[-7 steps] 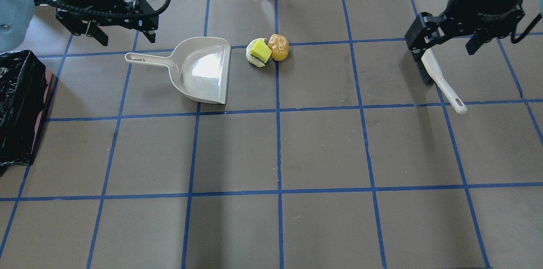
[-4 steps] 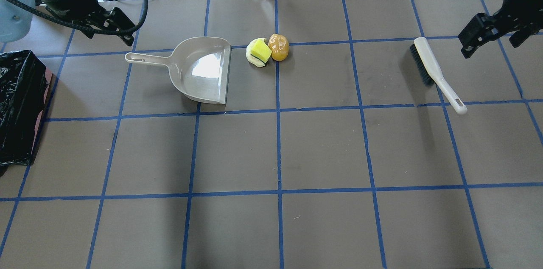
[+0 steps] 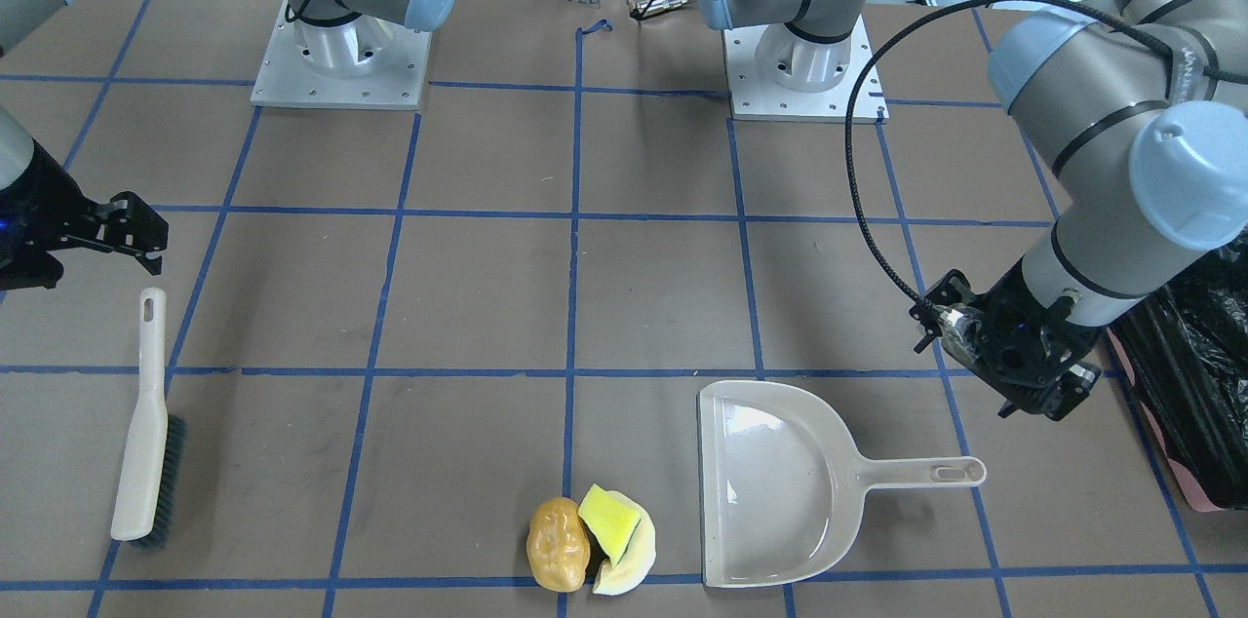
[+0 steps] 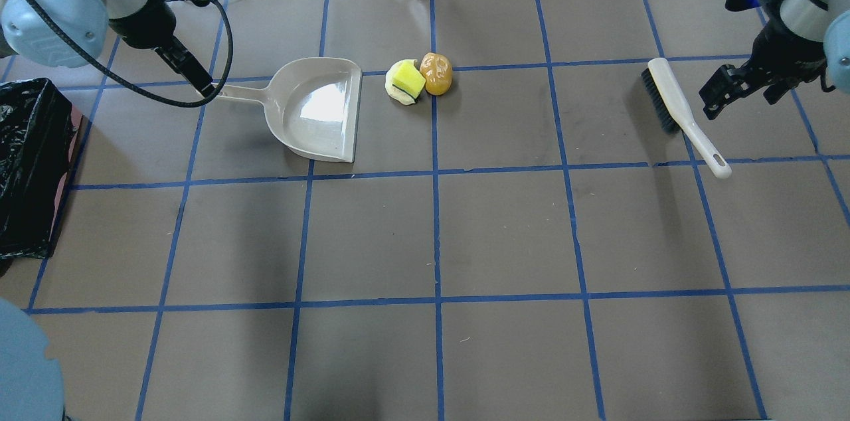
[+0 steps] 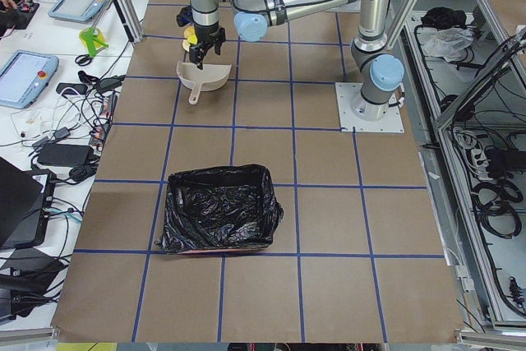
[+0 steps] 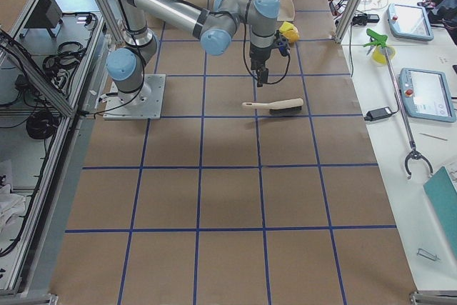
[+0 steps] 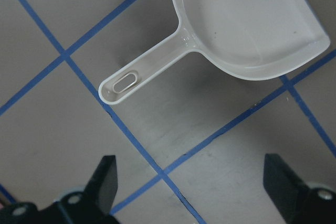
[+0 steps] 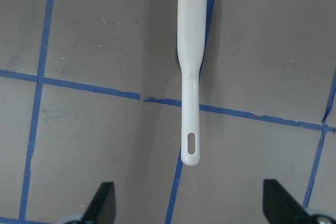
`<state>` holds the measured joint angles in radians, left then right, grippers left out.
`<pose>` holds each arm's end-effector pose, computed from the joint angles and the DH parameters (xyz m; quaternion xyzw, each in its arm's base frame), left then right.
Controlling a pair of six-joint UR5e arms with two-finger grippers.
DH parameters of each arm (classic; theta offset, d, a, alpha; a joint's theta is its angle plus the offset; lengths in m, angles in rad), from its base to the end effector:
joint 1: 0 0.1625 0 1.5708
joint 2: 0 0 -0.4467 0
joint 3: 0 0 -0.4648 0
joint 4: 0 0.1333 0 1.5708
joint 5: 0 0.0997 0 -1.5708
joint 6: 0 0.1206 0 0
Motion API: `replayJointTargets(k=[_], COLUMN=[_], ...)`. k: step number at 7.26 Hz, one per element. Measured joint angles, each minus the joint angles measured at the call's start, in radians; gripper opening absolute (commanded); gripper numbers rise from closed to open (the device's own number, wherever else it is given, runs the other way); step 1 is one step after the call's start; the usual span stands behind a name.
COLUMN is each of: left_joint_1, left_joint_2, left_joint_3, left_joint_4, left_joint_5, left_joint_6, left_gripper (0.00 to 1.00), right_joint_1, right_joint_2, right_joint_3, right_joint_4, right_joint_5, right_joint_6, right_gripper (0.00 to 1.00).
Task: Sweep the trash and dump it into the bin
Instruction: 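Lower the left gripper to the dustpan handle while the right descends to the brush, then close the left gripper on the dustpan handle while the right gripper grasps the brush handle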
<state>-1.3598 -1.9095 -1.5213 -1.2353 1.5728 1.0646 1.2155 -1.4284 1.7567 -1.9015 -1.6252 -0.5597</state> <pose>0.0163 -0.7115 0.3354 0.4138 0.9101 -0.0180 0.0146 -0.0911 -0.6098 0.3346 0.1020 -0.9944 -0.0109 0.0249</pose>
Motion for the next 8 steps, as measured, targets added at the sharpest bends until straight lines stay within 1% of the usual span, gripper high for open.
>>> replayJointTargets(k=[2,4,5,7,8], left_joint_1=[0.001,0.001,-0.003,-0.011,-0.012], left_joint_2=[-0.075,-0.136,-0.155,-0.181,-0.195], left_joint_3=[0.006,0.010,0.007,0.002,0.007], left_joint_4=[0.105,0.193,0.223,0.245,0.246], left_joint_5=[0.002,0.003,0.004,0.009,0.024], left_joint_6=[0.227,0.449,0.518,0.560,0.568], left_gripper=[0.94,0.94,0.95,0.95,0.93], right_joint_1=[-0.002,-0.018,-0.030,-0.042,-0.044], right_joint_2=[0.091,0.164,0.192,0.235,0.244], right_joint_3=[0.006,0.007,0.007,0.009,0.012], right_joint_4=[-0.082,-0.152,-0.164,-0.165,-0.162], right_joint_5=[-0.010,-0.015,-0.015,-0.015,-0.016], right_joint_6=[-0.034,-0.056,-0.060,-0.064,-0.063], right_gripper=[0.99,0.99,0.98,0.96,0.82])
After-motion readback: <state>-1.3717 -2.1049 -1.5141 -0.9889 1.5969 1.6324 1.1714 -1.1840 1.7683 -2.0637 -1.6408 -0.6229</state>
